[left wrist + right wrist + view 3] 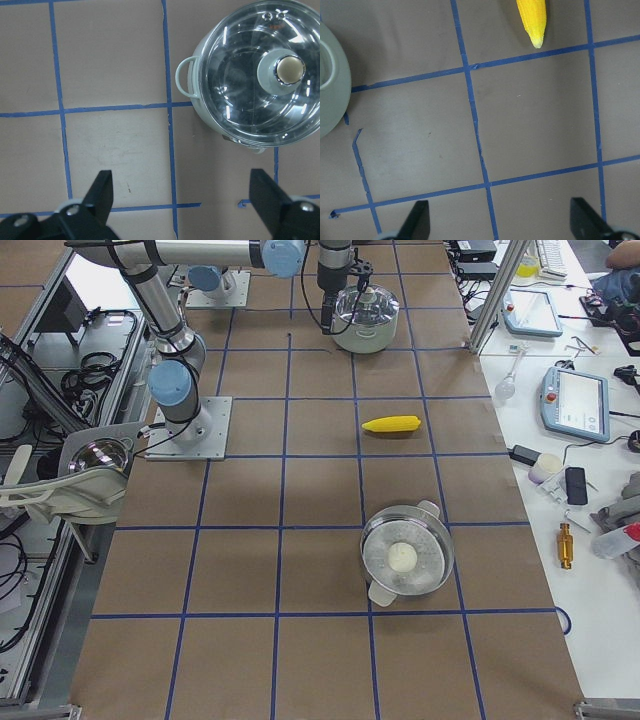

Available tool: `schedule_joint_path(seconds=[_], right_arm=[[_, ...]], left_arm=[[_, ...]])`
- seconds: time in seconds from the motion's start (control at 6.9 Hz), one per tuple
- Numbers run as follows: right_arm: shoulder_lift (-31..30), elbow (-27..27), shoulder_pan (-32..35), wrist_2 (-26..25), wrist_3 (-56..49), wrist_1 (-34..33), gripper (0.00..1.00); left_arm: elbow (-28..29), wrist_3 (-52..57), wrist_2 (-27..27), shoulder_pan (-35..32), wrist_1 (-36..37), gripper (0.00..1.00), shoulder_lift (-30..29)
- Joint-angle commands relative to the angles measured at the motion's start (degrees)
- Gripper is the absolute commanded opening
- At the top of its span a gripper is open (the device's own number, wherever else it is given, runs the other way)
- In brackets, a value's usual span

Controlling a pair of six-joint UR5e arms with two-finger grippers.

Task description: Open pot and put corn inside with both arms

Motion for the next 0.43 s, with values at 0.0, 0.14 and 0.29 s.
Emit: schedule_joint_path(seconds=[0.0, 0.14, 0.29], right_arm=[[-0.09, -0.01, 0.09, 0.29, 0.12, 0.05, 1.0], [-0.17, -0.02, 0.09, 0.29, -0.05, 0.05, 1.0], [-0.26, -0.02, 0.09, 0.11, -0.05, 0.05, 1.0]], left_arm=[[0.12, -0.03, 0.05, -0.15, -0.74, 1.0, -0.19], [0.12, -0.03, 0.05, -0.15, -0.84, 1.0, 0.07], [0.12, -0.03, 0.05, -0.15, -0.75, 1.0, 0.07]])
